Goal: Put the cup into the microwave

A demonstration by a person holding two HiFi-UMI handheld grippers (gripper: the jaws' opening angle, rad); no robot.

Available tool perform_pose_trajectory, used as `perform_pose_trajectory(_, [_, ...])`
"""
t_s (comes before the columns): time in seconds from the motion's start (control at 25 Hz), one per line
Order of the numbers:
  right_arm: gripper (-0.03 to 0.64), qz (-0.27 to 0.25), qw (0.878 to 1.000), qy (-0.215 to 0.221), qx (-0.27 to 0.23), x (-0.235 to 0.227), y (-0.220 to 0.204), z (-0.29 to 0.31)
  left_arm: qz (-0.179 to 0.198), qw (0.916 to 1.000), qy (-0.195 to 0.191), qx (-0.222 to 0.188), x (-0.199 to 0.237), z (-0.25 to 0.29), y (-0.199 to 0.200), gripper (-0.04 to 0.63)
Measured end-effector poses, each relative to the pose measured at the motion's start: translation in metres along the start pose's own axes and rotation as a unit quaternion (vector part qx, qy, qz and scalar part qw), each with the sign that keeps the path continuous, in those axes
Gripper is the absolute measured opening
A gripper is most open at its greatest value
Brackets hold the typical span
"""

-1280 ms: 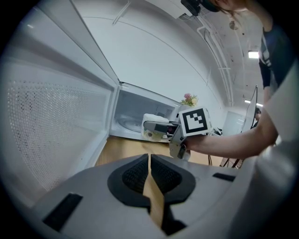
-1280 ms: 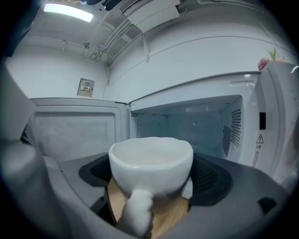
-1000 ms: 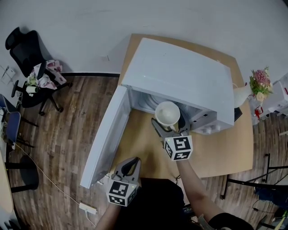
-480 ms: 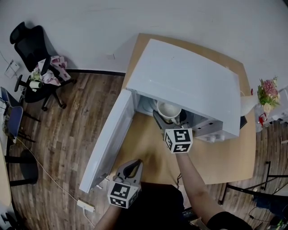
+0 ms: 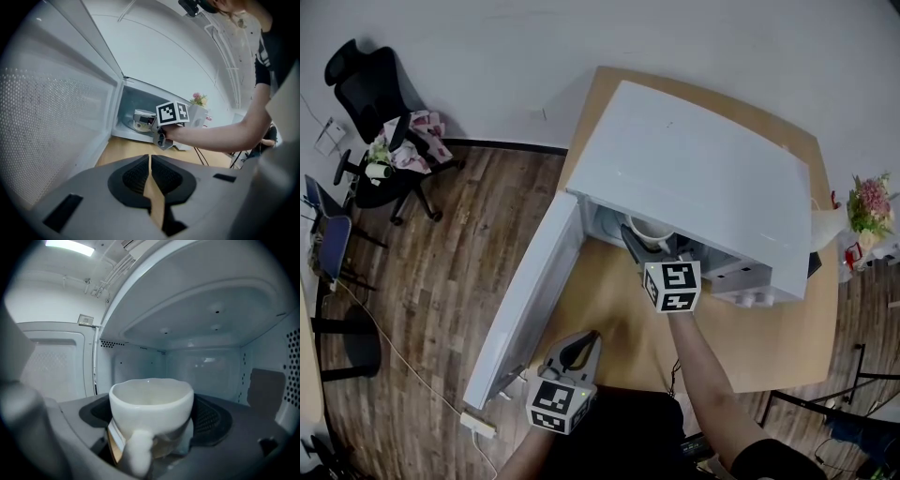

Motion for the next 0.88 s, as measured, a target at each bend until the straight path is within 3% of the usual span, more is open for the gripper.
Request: perform_pose_trajectory(0.88, [0.463,0.022,1.000,-0.001,0.019,-0.007,0.001,0.021,-0.005,0.9999,0.013,-0.001,0.000,0.004,-0.002,0.015])
Point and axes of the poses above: the fingertips, and each gripper's own axes: z forward along the fingers, x to its left, y out of its top, the point moved 10 cm from there along -z, backward along the fingers, and after that the axes turned 8 degrees about -y, right-handed, at the moved point
